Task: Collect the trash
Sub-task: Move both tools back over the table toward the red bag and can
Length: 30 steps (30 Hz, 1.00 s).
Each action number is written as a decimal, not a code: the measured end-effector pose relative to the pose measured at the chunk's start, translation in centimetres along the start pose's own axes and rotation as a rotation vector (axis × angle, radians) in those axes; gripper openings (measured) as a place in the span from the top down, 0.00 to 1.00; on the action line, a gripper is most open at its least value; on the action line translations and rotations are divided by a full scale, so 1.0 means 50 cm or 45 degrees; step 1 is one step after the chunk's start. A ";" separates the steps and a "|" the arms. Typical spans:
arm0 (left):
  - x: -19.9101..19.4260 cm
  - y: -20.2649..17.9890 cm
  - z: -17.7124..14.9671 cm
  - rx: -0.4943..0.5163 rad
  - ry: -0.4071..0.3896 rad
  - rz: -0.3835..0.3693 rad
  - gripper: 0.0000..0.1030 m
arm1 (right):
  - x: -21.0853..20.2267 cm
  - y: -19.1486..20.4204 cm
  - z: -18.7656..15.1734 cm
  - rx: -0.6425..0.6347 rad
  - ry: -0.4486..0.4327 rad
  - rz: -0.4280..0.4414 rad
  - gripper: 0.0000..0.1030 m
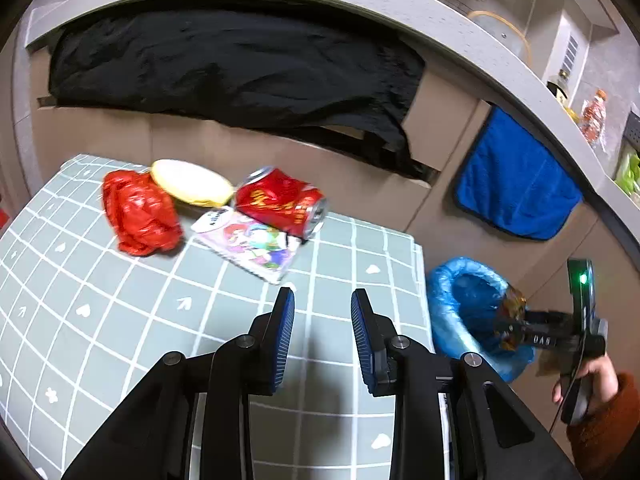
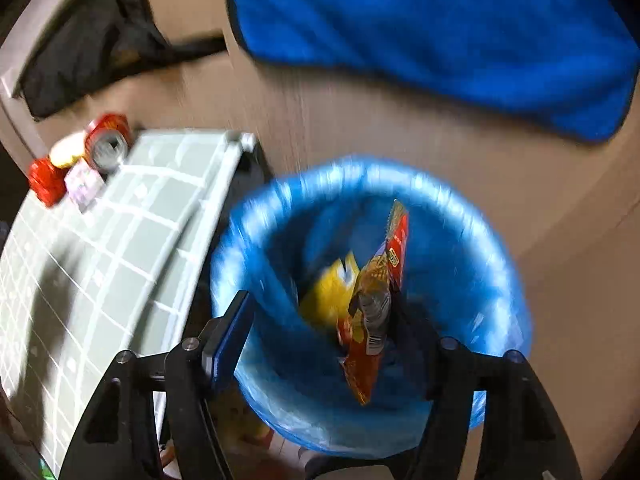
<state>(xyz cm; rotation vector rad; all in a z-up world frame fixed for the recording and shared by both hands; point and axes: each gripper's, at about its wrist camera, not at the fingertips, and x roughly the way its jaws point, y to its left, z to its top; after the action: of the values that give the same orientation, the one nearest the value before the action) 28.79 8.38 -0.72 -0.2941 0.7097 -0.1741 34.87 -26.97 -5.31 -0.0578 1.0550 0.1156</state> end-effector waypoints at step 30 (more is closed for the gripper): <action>-0.030 0.269 0.023 -0.164 -0.029 0.211 0.70 | -0.092 0.440 0.082 -0.628 -0.258 0.426 0.36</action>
<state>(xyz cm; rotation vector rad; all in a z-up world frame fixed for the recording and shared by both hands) 29.23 21.70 -3.32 -0.3581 0.7209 0.0323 33.48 -5.03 0.88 -0.3095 0.8070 0.6713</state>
